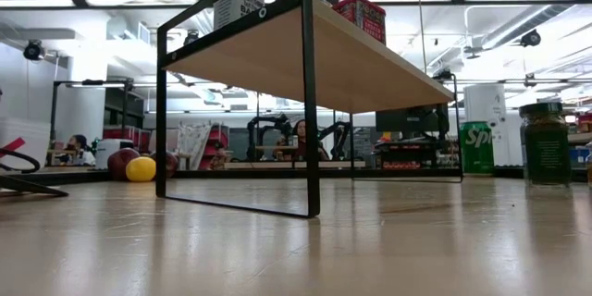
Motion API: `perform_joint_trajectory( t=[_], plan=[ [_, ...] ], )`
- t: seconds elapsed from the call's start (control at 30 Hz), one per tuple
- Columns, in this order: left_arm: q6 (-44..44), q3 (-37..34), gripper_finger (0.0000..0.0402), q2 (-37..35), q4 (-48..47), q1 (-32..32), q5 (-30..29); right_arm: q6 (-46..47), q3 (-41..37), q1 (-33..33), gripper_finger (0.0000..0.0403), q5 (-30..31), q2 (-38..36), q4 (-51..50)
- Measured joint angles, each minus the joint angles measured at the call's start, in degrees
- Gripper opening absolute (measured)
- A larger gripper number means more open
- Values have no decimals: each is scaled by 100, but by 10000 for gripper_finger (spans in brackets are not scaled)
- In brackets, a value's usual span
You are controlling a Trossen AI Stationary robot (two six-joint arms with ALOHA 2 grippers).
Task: Shelf spices
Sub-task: Remove the red seasoning can from the shelf
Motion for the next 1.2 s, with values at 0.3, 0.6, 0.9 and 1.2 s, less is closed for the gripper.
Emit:
perform_joint_trajectory(
  t=[0.3,0.6,0.9,1.2],
  plan=[
    [28,0,145,0,2,-2,1,-1200,935,-646,307,-882,1127,17],
    [31,0,156,0,-128,-2,31,-1605,1609,-969,315,-1950,1910,-461],
    [39,0,166,0,-129,-2,106,-1692,1749,-977,323,-2121,2203,-818],
    [37,0,162,0,-120,0,111,-1744,1749,-977,323,-2272,2214,-799]
  ],
)
